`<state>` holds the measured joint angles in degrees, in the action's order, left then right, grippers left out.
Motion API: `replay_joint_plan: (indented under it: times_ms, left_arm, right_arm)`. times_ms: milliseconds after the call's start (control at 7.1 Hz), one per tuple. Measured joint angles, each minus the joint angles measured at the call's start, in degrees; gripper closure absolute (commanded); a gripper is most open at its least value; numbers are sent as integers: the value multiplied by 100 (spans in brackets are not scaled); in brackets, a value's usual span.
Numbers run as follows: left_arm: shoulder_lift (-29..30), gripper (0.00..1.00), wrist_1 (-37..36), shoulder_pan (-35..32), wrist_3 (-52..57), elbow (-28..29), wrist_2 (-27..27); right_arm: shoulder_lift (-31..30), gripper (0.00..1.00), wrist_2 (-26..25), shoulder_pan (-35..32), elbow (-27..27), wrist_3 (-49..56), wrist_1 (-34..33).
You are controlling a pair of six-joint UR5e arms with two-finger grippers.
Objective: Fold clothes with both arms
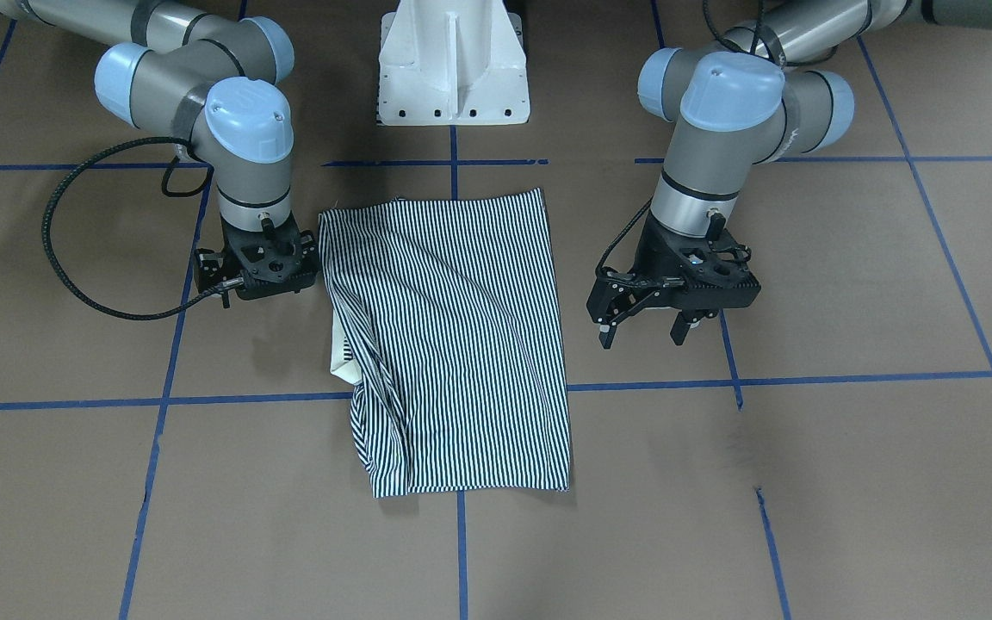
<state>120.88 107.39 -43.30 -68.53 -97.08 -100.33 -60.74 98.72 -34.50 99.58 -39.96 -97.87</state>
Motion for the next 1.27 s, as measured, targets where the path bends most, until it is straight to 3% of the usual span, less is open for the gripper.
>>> replay_joint_plan:
  times_ms: [563, 845, 1267]
  left_arm:
    - [-203, 0, -48, -417, 670, -87, -451]
    - [-296, 0, -35, -486, 838, -86, -484]
    - [-313, 0, -16, -495, 856, -61, -487]
  right_arm:
    - [1920, 0, 12, -134, -2132, -51, 409]
    - [2220, 0, -13, -143, -2680, 9, 588]
    - [2246, 0, -19, -147, -3028, 152, 590]
